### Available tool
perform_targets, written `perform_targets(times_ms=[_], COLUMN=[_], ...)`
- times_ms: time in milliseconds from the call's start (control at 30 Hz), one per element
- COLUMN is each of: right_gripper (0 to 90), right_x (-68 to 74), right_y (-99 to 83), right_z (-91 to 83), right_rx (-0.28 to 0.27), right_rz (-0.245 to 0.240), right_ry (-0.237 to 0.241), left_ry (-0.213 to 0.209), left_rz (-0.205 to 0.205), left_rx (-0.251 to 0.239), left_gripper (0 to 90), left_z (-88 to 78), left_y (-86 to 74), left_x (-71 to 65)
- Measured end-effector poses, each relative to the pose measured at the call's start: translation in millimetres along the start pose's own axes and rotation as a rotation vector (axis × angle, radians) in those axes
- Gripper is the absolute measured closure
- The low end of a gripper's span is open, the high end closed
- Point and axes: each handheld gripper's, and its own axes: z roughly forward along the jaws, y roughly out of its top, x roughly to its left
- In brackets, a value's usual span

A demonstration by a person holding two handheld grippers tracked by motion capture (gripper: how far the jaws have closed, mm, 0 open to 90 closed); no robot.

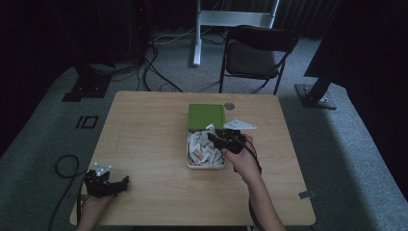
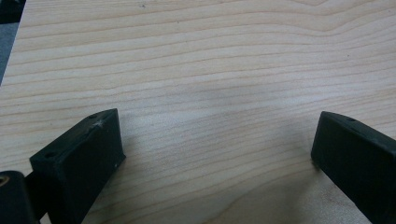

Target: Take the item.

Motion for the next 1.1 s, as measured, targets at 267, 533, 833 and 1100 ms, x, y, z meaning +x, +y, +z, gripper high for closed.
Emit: perform_targets(times_ms=[267,533,833,1100], right_gripper=[66.7,66.7,66.7,66.6], right_x=[-25.1,-45.7,-72.5,-97.9], right_y=[4.7,-0.5,-10.4,-26.8], right_z=[-17.2,-26.0,-31.3,-24.2], right_rx=[-0.041,-0.060,-0.078,-0.083], right_rz=[0.018,0.039,0.070,0.090], right_ry=[-0.063,-0.130,-0.199,-0.275], left_ry=[0.000,0.000,0.000,0.000], left_rz=[-0.001,0.000,-0.001,-0.001], left_rx=[-0.001,0.000,0.000,0.000], left_gripper=[2.9,2.9,2.9,2.9], left_z=[0.1,0.0,0.0,0.0], left_y=[0.0,0.0,0.0,0.0], left_x=[-0.1,0.0,-0.1,-0.1])
